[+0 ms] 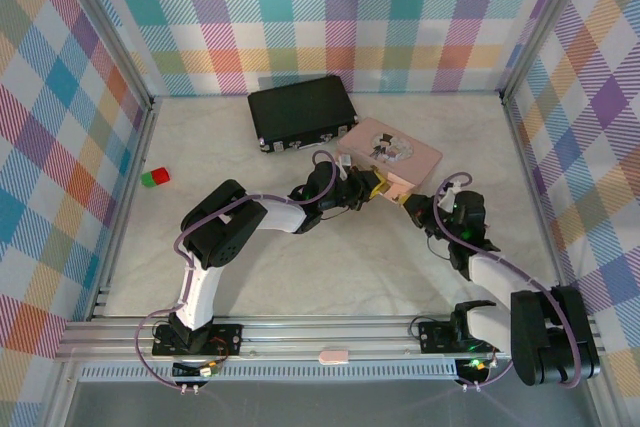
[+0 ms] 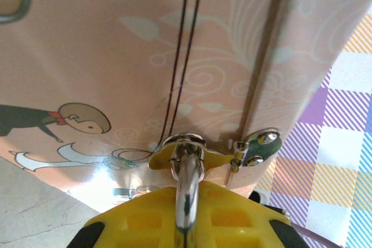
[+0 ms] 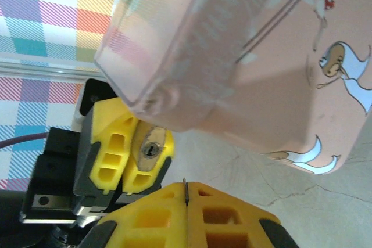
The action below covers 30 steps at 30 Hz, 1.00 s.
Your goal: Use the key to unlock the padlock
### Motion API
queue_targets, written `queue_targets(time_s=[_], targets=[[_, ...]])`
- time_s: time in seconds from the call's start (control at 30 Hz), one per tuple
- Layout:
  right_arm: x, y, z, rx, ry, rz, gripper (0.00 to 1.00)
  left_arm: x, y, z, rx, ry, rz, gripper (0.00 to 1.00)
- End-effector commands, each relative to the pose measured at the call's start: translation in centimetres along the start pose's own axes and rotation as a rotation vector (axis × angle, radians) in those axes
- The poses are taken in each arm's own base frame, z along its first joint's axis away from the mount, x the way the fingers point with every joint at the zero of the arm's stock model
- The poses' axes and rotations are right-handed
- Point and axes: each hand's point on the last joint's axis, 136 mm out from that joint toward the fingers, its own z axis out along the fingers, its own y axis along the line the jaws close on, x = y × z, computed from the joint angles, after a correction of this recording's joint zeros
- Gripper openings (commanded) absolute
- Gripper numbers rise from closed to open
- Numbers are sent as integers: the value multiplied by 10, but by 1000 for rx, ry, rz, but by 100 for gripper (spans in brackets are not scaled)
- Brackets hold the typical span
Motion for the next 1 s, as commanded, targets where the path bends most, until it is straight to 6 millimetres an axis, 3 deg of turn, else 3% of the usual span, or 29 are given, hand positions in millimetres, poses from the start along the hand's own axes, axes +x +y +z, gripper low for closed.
queue_targets(time_s=[0.0, 0.37, 0.97], targets=[[-2, 6, 2, -28, 6, -4, 0, 5, -32, 1, 111, 9, 31, 0], [-12, 30, 4, -112, -11, -22, 0, 4, -29, 1, 107, 6, 27, 0], [-18, 41, 8, -159, -14, -17, 0, 4, -26, 1, 105, 3, 18, 0]])
